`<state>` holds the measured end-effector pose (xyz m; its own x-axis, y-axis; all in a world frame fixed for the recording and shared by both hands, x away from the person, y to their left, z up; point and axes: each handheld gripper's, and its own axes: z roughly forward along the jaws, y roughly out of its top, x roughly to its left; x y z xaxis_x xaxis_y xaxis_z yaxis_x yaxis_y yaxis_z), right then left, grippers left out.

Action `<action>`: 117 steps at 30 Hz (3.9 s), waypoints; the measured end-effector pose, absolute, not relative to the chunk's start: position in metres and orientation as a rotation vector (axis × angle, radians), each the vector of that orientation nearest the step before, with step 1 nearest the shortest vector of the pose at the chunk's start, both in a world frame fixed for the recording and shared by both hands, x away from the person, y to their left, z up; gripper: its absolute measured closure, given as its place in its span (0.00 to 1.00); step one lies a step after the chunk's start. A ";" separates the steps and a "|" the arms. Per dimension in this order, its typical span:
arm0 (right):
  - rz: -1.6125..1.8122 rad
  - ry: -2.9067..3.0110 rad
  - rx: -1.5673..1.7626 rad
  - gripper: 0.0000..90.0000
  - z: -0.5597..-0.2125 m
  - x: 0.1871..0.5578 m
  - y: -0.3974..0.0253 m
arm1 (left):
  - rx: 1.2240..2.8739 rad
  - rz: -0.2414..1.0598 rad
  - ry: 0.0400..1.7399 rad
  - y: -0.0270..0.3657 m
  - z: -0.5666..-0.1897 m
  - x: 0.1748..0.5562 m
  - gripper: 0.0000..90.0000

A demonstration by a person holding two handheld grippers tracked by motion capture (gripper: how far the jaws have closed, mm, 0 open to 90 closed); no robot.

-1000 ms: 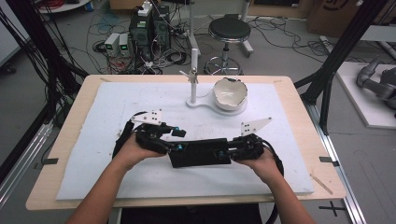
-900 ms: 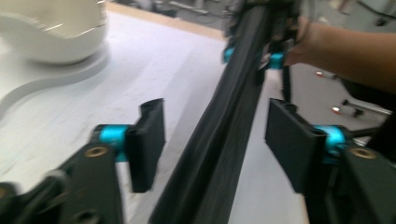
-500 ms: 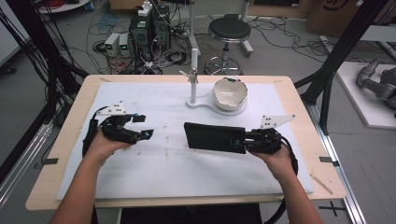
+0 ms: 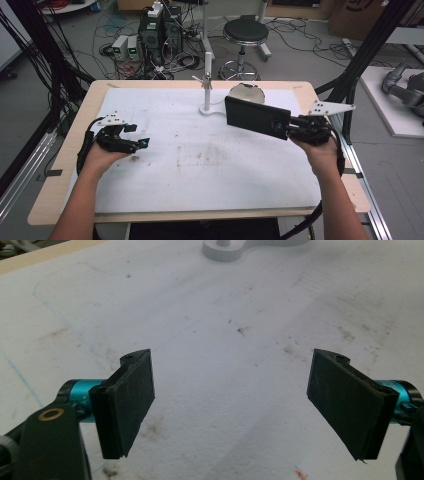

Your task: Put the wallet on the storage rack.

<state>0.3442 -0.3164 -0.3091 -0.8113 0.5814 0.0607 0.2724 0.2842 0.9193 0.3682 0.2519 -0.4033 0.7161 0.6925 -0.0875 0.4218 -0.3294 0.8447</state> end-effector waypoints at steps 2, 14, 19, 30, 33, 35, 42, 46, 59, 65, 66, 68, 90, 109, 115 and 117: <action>1.520 2.267 0.781 0.84 -0.305 0.346 -0.317 | 1.967 0.351 0.823 0.248 -0.404 0.368 0.21; 1.160 2.306 0.879 0.84 -0.250 0.390 -0.310 | 1.955 0.345 0.794 0.244 -0.400 0.366 0.21; 0.992 2.384 0.906 0.84 -0.243 0.415 -0.295 | 1.954 0.345 0.775 0.241 -0.398 0.366 0.21; 0.623 2.535 0.906 0.84 -0.249 0.466 -0.249 | 1.947 0.325 0.747 0.239 -0.398 0.366 0.21; 0.575 2.599 0.920 0.84 -0.255 0.480 -0.241 | 1.953 0.318 0.744 0.239 -0.398 0.366 0.21; 0.558 2.623 0.933 0.84 -0.258 0.489 -0.237 | 1.954 0.305 0.738 0.237 -0.399 0.366 0.21; 0.640 2.633 1.030 0.83 -0.265 0.514 -0.241 | 1.964 0.289 0.719 0.233 -0.401 0.367 0.21; 0.674 2.559 1.061 0.75 -0.269 0.518 -0.248 | 1.957 0.278 0.729 0.235 -0.401 0.367 0.21; 0.674 2.222 1.237 0.46 -0.271 0.512 -0.286 | 1.974 0.269 0.733 0.232 -0.403 0.369 0.21; 0.681 2.114 1.350 0.46 -0.280 0.513 -0.304 | 1.964 0.275 0.748 0.234 -0.402 0.368 0.21; 0.678 2.108 1.355 0.45 -0.281 0.514 -0.305 | 1.967 0.275 0.750 0.235 -0.402 0.368 0.21; 0.664 2.104 1.375 0.44 -0.284 0.514 -0.306 | 1.967 0.276 0.754 0.235 -0.402 0.368 0.21; 1.113 2.082 1.193 0.26 -0.283 0.424 -0.316 | 1.926 0.383 0.788 0.243 -0.399 0.367 0.21; 1.333 2.002 1.186 0.22 -0.372 0.357 -0.320 | 1.900 0.376 0.749 0.244 -0.404 0.367 0.20; 1.298 2.003 1.188 0.21 -0.393 0.354 -0.315 | 1.892 0.387 0.739 0.242 -0.407 0.370 0.20; 1.311 2.025 1.181 0.21 -0.398 0.354 -0.314 | 1.880 0.388 0.726 0.243 -0.406 0.370 0.20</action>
<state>0.3535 -0.3140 -0.3976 -0.5310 0.8440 0.0752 0.4143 0.1813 0.8919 0.3696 0.2427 -0.4063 0.7647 0.6416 -0.0601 0.3066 -0.2802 0.9096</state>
